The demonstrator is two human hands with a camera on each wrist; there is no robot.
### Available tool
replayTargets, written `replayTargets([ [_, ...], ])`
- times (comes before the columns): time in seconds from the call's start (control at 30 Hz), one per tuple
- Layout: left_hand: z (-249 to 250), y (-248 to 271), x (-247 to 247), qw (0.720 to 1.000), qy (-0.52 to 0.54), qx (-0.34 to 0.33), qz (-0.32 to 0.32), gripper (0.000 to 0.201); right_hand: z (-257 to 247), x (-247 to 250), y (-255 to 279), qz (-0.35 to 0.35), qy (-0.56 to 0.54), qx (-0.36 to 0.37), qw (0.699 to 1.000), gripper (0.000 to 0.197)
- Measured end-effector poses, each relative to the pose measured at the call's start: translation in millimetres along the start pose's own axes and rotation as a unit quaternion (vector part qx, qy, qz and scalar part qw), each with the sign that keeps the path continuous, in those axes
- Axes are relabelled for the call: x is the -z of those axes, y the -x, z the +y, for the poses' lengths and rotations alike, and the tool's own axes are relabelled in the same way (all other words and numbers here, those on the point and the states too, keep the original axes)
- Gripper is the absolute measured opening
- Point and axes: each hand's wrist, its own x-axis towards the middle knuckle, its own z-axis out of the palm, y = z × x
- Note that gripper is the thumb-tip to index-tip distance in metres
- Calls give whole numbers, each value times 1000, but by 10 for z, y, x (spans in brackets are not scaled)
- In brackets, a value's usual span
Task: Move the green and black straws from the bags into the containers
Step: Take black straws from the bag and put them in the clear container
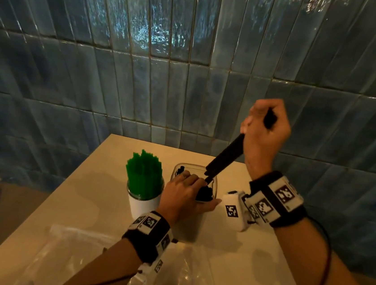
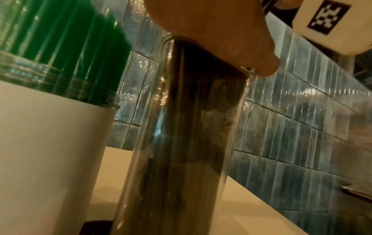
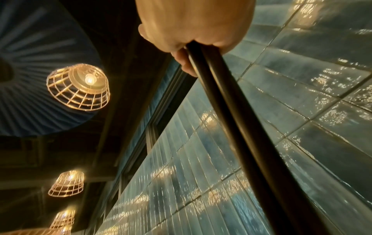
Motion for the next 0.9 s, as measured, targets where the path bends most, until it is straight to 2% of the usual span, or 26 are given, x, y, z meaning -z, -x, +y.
replayTargets([
  [0.17,-13,-1,-41,999,9,-7,30,54,97,-159,-72,-74,28,-21,997,15],
  [0.37,-24,17,-75,998,-3,-13,59,54,109,-281,-285,-57,-15,-19,998,23],
  [0.5,-45,17,-111,998,-7,-27,64,52,218,-326,-155,-98,1,-34,995,21],
  [0.6,-66,23,-137,997,-39,-34,52,53,412,-292,39,-127,59,-82,987,21],
  [0.67,-59,22,-125,997,-58,-27,44,56,541,-242,150,-184,114,-139,966,27],
  [0.77,-17,25,-88,998,-44,-8,48,58,673,-138,287,-311,178,-253,899,39],
  [0.83,13,31,-66,999,-27,6,42,57,738,-56,348,-352,209,-286,866,44],
  [0.9,24,35,-54,999,-21,12,33,56,762,18,368,-371,249,-287,847,45],
])
